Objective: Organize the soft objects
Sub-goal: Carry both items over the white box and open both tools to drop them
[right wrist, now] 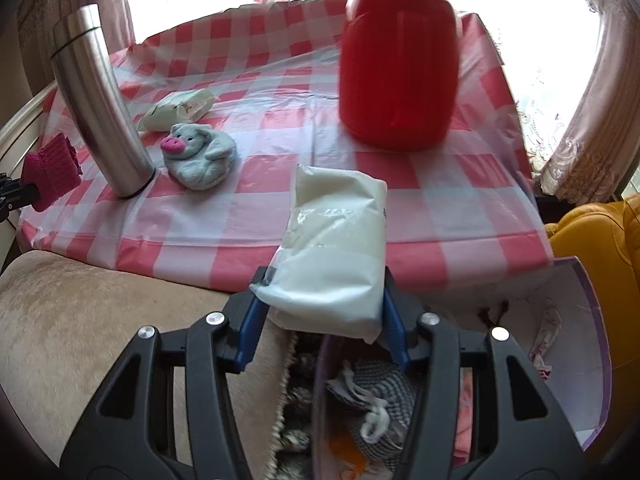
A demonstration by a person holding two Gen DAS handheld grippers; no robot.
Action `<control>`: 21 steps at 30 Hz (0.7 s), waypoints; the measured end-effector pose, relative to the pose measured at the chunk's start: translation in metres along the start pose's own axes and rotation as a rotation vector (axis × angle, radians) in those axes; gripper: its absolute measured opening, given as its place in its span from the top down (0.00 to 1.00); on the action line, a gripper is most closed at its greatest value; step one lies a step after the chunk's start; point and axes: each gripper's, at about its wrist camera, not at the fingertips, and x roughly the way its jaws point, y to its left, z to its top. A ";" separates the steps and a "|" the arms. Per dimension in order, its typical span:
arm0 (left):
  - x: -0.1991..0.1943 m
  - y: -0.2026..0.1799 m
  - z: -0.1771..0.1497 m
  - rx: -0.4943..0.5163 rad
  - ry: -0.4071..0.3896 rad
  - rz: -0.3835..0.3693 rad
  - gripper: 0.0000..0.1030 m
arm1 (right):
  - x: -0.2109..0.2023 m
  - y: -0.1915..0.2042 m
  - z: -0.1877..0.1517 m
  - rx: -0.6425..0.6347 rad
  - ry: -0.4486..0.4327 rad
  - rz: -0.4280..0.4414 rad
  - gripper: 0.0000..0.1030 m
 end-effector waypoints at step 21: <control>0.035 -0.176 0.085 0.173 -0.024 -0.216 0.83 | -0.048 -0.157 -0.026 0.249 -0.055 -0.215 0.45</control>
